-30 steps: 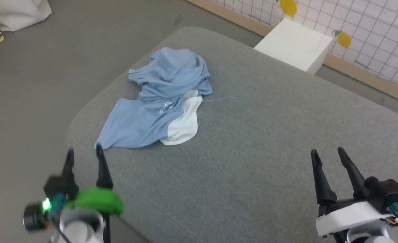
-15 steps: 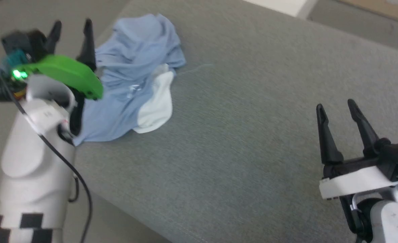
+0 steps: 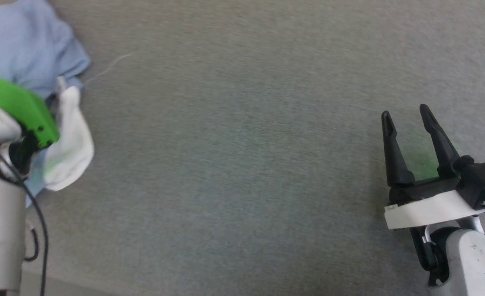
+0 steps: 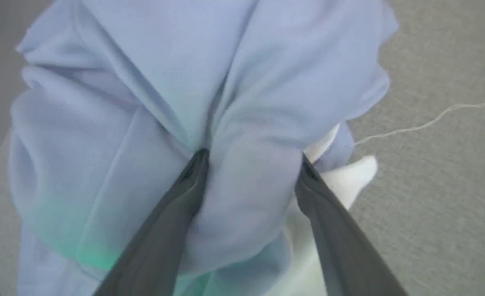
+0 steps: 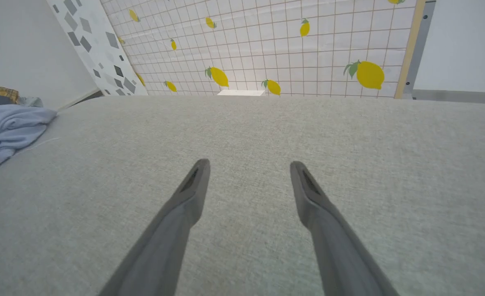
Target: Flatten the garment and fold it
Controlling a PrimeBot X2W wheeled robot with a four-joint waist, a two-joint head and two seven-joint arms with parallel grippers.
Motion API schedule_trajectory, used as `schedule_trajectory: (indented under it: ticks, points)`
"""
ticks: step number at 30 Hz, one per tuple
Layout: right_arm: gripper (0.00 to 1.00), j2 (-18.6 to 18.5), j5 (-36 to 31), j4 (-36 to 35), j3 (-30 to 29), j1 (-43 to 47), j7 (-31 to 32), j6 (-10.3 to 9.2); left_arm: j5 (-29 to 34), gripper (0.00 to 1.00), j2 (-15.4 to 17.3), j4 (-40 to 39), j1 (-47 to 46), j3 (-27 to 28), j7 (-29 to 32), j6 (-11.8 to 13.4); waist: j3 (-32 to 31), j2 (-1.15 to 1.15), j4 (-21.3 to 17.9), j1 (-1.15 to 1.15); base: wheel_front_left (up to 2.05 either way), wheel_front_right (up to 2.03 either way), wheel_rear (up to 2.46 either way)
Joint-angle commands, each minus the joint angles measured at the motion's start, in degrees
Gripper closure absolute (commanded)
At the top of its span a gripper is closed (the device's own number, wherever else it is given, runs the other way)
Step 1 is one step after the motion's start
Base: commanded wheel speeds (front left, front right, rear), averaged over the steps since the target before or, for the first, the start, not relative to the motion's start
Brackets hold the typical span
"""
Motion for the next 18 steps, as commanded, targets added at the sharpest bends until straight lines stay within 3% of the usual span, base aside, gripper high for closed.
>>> schedule_trajectory:
  ticks: [1,5,8,9,10,12,18]
  points:
    - [0.0,-0.08,0.31,0.29,0.08,-1.03,-0.76,-0.08,0.09,0.0,1.18,0.14,1.64,0.6,0.94,1.46,5.47,0.0,-6.47,-0.01,0.0,0.0,0.0]
    - [0.0,-0.02,0.66,1.21,0.21,-0.95,-1.24,-0.08,0.7,0.0,2.76,0.2,5.87,2.39,3.29,6.19,4.57,0.0,-7.33,-0.01,0.0,0.0,0.0]
    - [0.0,0.08,0.78,1.88,0.11,-0.67,-1.38,-0.08,0.6,0.03,2.96,-0.09,8.31,2.83,4.42,7.62,2.99,0.0,-7.37,-0.01,0.0,0.0,0.0]
    - [0.0,0.16,0.77,2.17,0.14,-0.54,-1.47,-0.08,0.7,0.61,3.07,-0.39,9.23,2.67,4.68,7.69,2.08,0.0,-7.31,-0.01,0.0,0.0,0.0]
    - [0.0,0.22,0.81,2.41,0.2,-0.39,-1.54,-0.08,0.89,1.0,3.29,-0.73,9.88,2.51,4.59,7.62,1.21,0.0,-7.23,-0.01,0.0,0.0,0.0]
    - [0.0,0.37,1.03,2.97,0.26,-0.01,-1.8,-0.08,1.44,1.0,3.98,-1.82,11.05,2.56,3.36,7.57,-1.08,0.0,-7.03,-0.01,0.0,0.0,0.0]
    - [0.0,0.82,1.47,5.11,-0.2,1.64,-2.55,-0.08,6.87,1.0,8.2,-5.59,10.7,3.24,-10.41,7.99,-9.79,0.0,-6.54,-0.01,0.0,0.0,0.0]
